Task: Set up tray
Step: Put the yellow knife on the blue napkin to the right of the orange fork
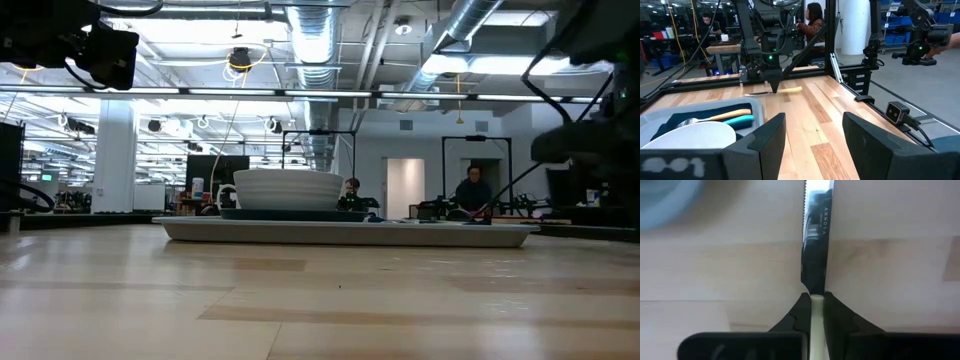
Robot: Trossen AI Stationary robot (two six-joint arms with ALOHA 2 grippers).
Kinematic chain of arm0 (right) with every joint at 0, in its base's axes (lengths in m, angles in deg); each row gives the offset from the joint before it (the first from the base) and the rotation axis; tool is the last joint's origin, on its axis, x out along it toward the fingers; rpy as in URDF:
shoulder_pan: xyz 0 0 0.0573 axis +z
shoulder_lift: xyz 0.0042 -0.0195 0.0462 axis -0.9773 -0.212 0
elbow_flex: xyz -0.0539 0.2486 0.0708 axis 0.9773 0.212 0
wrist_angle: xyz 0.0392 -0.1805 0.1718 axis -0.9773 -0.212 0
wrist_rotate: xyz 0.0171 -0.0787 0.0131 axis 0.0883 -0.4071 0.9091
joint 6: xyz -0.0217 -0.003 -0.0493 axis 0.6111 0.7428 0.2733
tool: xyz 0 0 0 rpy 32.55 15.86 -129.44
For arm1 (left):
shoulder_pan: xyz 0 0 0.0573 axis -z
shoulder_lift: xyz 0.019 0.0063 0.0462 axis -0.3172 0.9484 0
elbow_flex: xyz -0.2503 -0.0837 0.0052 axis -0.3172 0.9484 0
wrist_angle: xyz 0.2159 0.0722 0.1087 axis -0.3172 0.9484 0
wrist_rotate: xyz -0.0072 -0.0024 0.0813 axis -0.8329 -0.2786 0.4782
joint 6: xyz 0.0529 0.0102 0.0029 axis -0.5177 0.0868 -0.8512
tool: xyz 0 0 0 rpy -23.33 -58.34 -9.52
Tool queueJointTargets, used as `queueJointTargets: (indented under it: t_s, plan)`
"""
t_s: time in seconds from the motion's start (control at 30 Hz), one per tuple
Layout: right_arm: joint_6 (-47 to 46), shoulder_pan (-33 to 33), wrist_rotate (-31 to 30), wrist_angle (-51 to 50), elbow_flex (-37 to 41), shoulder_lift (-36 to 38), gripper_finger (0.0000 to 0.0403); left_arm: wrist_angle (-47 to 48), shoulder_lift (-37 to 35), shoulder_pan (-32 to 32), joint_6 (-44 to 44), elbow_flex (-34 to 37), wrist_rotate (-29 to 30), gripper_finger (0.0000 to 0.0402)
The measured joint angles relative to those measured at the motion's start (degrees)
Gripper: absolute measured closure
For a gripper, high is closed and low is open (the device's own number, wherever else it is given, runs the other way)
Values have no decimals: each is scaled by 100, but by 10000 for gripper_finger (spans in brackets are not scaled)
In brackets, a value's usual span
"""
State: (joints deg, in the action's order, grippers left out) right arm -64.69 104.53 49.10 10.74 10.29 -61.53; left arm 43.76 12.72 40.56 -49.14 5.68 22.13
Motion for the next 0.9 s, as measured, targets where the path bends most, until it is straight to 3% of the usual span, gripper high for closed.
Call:
queueJointTargets:
  t_s: [0.27, 0.47, 0.77, 0.9]
  plan:
    - [-15, -114, -291, -623, -186, 510, 387, -1, 0, 0, 0, 0, 0, 214]
    - [612, -592, -595, -1188, -768, 663, 387, -1, 0, 1, -2, 0, 0, 214]
    - [3011, -2497, -606, -1181, -1493, 433, 387, -2, -2, 0, -2, 0, 0, 214]
    - [4224, -3474, -443, -661, -1657, 189, 387, -2, 0, 0, 2, 0, 0, 214]
